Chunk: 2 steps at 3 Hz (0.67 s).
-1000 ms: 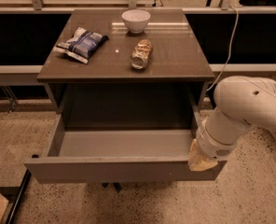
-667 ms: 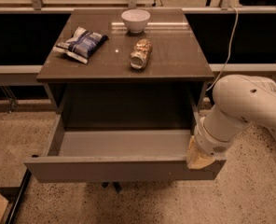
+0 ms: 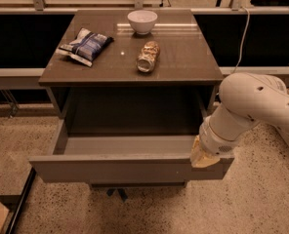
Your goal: Close top drawer
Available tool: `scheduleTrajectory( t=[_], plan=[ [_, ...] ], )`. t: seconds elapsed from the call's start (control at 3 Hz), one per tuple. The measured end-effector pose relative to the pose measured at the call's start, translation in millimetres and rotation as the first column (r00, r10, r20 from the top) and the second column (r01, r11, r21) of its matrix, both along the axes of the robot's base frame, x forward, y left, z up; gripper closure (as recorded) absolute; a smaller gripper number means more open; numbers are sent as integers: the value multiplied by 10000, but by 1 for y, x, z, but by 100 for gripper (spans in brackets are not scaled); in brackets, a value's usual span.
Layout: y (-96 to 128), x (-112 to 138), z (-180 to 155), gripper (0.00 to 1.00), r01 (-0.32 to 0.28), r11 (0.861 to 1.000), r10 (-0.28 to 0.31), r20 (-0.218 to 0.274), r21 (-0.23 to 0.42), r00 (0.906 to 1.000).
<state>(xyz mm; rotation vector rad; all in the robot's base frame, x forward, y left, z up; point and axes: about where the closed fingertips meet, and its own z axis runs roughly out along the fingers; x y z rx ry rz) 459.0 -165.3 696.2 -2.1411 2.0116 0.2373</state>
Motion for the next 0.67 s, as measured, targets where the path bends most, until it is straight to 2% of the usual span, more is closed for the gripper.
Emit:
scheduleTrajectory(
  t=[0.67],
  plan=[
    [2, 6, -5, 100, -1, 10000, 1, 32, 40, 10000]
  ],
)
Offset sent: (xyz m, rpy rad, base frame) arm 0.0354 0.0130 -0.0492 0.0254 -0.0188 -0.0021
